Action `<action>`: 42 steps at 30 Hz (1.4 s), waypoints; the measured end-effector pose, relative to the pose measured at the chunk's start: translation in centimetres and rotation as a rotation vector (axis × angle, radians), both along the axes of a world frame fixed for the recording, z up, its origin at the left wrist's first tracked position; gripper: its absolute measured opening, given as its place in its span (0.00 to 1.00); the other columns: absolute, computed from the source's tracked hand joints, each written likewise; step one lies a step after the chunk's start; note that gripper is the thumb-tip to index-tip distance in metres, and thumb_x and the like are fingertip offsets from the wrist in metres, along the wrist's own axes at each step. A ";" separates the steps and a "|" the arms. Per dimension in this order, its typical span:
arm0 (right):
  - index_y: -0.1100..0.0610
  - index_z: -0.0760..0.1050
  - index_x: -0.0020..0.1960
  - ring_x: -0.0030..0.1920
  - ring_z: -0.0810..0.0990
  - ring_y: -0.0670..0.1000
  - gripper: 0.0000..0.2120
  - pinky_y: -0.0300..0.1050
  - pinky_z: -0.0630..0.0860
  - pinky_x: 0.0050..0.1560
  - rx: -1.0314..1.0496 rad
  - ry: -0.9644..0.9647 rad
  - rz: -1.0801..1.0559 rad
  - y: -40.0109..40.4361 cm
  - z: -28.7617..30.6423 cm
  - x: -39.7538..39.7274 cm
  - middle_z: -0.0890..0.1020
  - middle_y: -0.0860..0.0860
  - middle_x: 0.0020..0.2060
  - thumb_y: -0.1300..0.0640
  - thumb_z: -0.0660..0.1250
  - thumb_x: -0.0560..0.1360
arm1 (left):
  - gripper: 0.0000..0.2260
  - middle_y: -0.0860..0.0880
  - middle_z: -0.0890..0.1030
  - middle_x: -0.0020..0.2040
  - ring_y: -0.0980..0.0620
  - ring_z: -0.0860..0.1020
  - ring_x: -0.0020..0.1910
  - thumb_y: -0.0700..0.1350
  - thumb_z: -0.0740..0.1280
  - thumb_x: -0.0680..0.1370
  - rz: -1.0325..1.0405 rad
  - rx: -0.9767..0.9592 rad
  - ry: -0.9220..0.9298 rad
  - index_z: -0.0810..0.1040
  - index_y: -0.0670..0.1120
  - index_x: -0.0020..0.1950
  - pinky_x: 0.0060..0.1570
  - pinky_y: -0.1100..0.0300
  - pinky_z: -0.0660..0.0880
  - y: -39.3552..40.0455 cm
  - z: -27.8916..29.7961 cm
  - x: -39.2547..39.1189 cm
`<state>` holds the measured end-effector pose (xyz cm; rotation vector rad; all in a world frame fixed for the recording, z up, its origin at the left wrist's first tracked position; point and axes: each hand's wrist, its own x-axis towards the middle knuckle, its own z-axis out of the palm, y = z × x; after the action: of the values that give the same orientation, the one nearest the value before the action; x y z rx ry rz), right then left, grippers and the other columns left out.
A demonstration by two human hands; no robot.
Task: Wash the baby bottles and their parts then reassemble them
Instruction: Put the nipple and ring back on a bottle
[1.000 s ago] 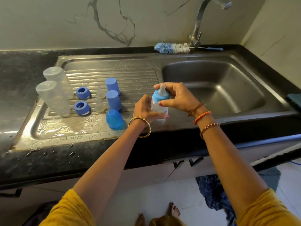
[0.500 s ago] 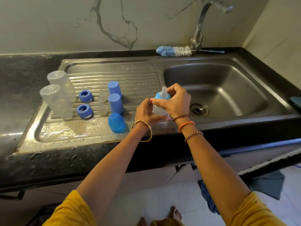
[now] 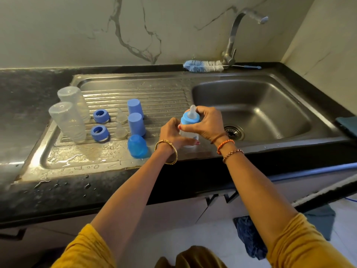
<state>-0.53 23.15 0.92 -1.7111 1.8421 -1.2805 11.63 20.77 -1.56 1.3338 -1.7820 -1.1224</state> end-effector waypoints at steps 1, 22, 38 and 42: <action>0.56 0.80 0.41 0.34 0.73 0.46 0.23 0.52 0.76 0.42 -0.018 0.058 -0.071 0.0 -0.1 0.3 0.79 0.48 0.33 0.42 0.79 0.55 | 0.27 0.53 0.74 0.38 0.54 0.70 0.38 0.45 0.81 0.57 0.004 0.000 0.009 0.73 0.41 0.49 0.34 0.65 0.68 0.0 0.0 0.0; 0.53 0.74 0.33 0.37 0.77 0.48 0.09 0.45 0.77 0.41 -0.049 -0.437 0.097 0.6 4.5 -3.4 0.78 0.49 0.32 0.64 0.72 0.66 | 0.36 0.44 0.82 0.43 0.48 0.80 0.41 0.58 0.69 0.49 -0.065 -0.054 0.204 0.78 0.39 0.52 0.41 0.58 0.78 1.5 2.2 -5.8; 0.57 0.74 0.56 0.42 0.81 0.46 0.21 0.38 0.77 0.44 -0.070 -0.246 0.519 1.7 9.4 -6.7 0.82 0.43 0.35 0.63 0.74 0.65 | 0.21 0.53 0.80 0.39 0.58 0.79 0.40 0.34 0.74 0.57 -0.678 0.150 0.391 0.76 0.45 0.47 0.41 0.64 0.77 0.3 6.4 -6.2; 0.59 0.78 0.48 0.33 0.78 0.40 0.11 0.33 0.74 0.37 -0.169 -0.333 0.355 1.5 8.1 -6.2 0.80 0.42 0.30 0.63 0.70 0.66 | 0.18 0.55 0.80 0.32 0.59 0.78 0.33 0.38 0.76 0.54 -0.494 0.134 0.398 0.77 0.44 0.41 0.35 0.66 0.76 0.7 5.2 -7.0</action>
<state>-6.72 24.61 9.04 -1.6864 1.2131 -1.4885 4.61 21.45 3.62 0.6750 -1.7933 -1.6628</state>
